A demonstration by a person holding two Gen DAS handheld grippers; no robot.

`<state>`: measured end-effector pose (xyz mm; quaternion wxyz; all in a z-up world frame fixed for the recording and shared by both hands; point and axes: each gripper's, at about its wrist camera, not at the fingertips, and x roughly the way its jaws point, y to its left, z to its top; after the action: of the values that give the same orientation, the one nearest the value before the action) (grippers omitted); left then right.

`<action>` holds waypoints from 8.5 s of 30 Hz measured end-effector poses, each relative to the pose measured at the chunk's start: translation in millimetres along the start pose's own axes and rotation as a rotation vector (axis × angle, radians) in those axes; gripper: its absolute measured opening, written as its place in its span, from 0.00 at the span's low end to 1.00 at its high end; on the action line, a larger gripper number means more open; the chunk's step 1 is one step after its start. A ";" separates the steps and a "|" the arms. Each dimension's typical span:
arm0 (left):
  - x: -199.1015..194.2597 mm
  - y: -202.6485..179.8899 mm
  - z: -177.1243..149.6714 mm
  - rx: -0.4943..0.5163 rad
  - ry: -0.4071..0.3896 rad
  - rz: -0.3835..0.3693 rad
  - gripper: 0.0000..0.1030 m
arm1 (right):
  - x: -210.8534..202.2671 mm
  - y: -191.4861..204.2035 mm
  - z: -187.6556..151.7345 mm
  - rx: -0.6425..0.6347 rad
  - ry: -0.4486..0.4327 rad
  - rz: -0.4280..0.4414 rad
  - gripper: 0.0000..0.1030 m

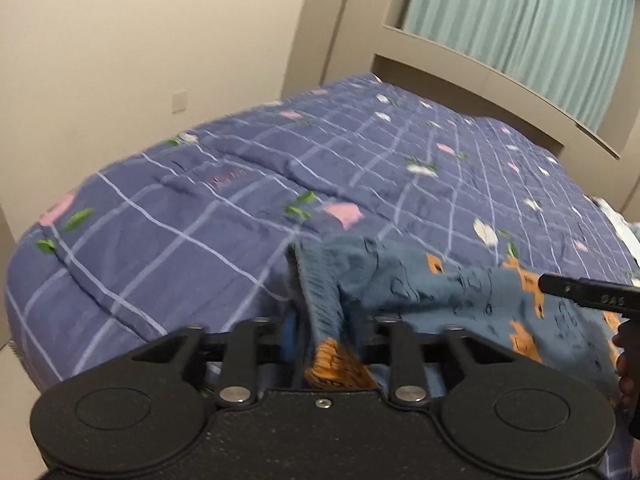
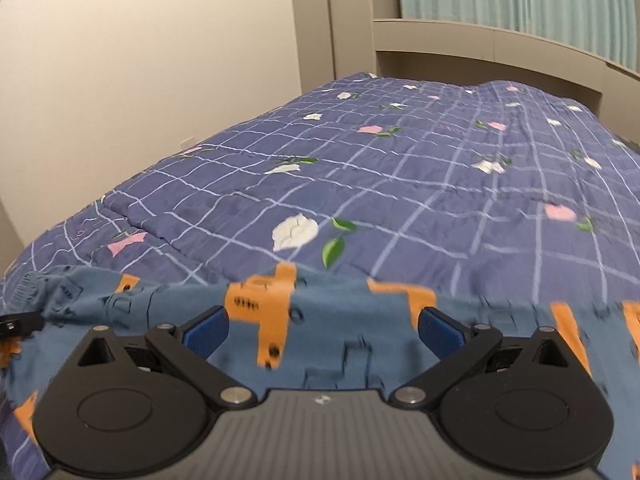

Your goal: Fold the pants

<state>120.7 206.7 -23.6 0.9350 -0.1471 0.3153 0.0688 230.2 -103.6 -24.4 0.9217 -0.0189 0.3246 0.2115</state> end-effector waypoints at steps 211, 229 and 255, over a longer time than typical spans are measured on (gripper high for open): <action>71.4 -195.4 -49.6 0.309 0.060 -0.150 0.99 | -115.1 -171.4 -101.1 -0.015 -0.076 -0.386 1.00; 103.5 -209.2 -26.0 0.253 0.071 -0.076 1.00 | -53.1 -178.6 -49.7 -0.102 -0.092 -0.362 1.00; 9.5 -174.6 -70.0 0.301 0.072 -0.077 0.99 | -138.6 -128.6 -118.8 -0.031 -0.075 -0.428 1.00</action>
<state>127.0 19.4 -41.9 0.9365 -0.0198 0.3495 -0.0204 114.8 -293.3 -47.2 0.9565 -0.0937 0.2756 0.0164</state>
